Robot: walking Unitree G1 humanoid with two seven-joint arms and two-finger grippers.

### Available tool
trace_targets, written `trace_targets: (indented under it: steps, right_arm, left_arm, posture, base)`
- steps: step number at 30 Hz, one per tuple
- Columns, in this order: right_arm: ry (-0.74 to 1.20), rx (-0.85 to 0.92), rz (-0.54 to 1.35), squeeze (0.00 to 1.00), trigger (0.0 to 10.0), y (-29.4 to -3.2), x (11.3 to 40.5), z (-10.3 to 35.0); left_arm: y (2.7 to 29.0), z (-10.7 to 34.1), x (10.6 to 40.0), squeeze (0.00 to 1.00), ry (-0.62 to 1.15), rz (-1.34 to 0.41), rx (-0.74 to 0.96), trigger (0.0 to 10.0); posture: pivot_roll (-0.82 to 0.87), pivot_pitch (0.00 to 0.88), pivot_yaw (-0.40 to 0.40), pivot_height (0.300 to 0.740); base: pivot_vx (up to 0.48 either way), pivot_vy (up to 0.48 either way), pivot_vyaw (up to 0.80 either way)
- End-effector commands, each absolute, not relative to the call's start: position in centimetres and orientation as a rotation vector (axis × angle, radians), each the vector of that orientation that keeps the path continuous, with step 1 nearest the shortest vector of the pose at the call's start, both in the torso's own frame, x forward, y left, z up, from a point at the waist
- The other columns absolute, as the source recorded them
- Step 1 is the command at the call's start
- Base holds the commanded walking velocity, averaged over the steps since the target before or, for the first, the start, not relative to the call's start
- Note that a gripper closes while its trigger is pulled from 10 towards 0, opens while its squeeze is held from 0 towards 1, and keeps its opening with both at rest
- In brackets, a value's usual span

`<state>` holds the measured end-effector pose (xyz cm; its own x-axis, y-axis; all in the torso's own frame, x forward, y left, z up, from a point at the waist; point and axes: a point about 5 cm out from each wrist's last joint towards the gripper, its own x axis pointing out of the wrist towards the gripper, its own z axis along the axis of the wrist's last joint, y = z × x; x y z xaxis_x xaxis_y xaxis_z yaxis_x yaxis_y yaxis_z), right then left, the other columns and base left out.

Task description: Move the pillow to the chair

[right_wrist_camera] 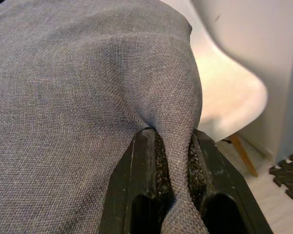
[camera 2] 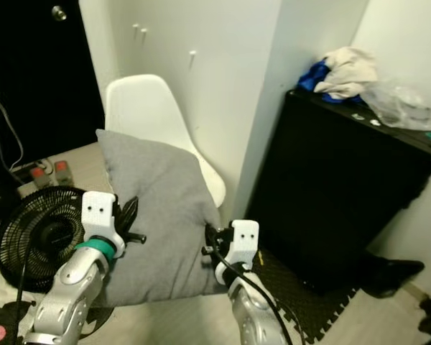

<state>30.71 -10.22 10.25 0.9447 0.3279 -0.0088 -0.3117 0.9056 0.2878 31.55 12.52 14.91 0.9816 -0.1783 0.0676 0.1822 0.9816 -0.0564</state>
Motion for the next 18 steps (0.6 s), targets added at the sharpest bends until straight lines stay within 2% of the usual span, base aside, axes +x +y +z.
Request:
trace_targets:
  steps: [1, 13, 16, 18]
  right_arm:
    - [0.040, 0.278, 0.332, 0.00, 10.0, -10.45, 30.82, 10.71]
    - [0.038, 0.279, 0.324, 0.00, 10.0, -10.72, 30.98, 10.87]
    - [0.037, 0.278, 0.323, 0.00, 10.0, -10.76, 30.96, 10.87]
    - [0.037, 0.279, 0.321, 0.00, 10.0, -10.77, 30.96, 10.89]
  left_arm:
    - [11.29, 15.52, 31.51, 0.00, -0.098, -0.227, -0.070, 10.0]
    - [11.48, 15.49, 31.56, 0.00, -0.093, -0.220, -0.076, 10.0]
    - [11.28, 15.48, 31.59, 0.00, -0.060, -0.250, -0.188, 10.0]
    - [11.23, 15.57, 31.64, 0.00, -0.062, -0.254, -0.186, 10.0]
  posture:
    - [-0.06, 0.000, 0.025, 0.740]
    - [-0.06, 0.000, 0.022, 0.740]
    - [-0.06, 0.000, 0.025, 0.740]
    - [-0.07, 0.000, 0.027, 0.740]
  base:
    - [0.000, -0.442, 0.00]
    - [0.000, -0.442, 0.00]
    - [0.000, 0.320, 0.00]
    - [0.000, 0.480, 0.00]
